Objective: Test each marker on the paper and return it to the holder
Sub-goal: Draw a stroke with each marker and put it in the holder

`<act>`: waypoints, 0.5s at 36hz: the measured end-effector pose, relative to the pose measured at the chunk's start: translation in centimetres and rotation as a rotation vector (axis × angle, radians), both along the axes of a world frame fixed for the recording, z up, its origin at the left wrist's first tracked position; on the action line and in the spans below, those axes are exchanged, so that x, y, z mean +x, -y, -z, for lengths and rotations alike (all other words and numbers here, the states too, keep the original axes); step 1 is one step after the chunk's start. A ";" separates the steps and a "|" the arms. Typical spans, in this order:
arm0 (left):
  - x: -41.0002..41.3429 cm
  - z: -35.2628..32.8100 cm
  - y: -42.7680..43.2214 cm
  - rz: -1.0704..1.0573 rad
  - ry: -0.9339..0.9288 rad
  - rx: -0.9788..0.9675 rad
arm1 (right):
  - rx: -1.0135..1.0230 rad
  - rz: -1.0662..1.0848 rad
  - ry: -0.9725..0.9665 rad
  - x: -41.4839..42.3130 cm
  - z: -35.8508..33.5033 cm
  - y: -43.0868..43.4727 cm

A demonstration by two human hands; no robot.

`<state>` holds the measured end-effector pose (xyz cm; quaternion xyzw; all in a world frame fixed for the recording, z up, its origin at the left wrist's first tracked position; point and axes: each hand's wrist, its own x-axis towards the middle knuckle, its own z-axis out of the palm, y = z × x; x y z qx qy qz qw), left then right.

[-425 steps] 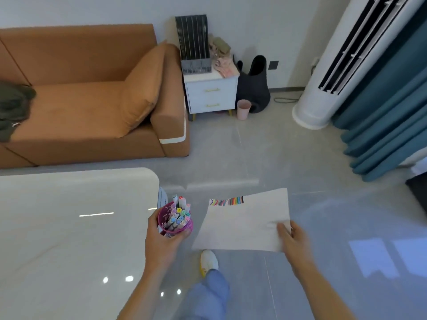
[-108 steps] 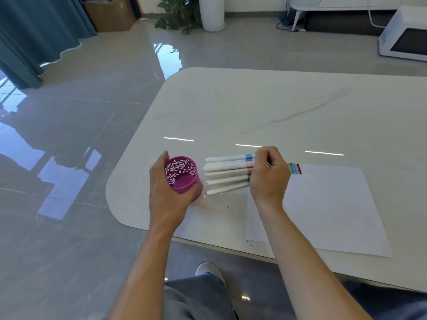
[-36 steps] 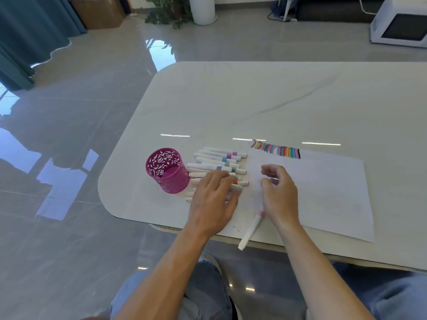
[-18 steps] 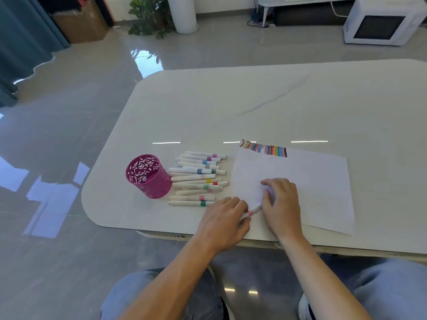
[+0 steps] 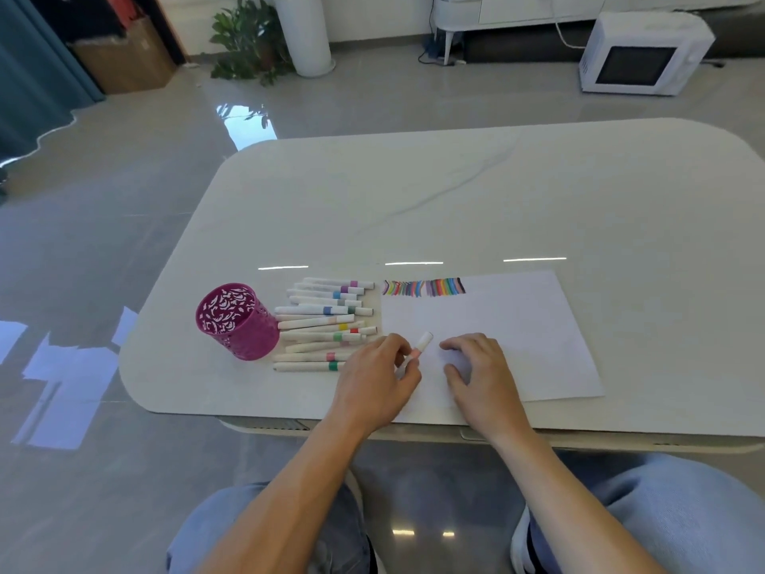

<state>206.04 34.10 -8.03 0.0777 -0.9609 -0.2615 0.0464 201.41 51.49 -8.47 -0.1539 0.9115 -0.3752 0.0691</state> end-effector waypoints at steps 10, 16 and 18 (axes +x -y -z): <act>-1.2 -1.5 -1.7 -0.200 -0.029 0.504 | -0.144 -0.022 0.031 -0.7 -2.4 0.1; -2.2 -2.4 -2.1 -0.182 -0.002 0.833 | -0.185 -0.216 0.195 -2.8 -3.8 0.4; -2.7 -2.5 -2.2 -0.204 0.013 0.873 | -0.149 -0.239 0.213 -3.6 -3.9 0.3</act>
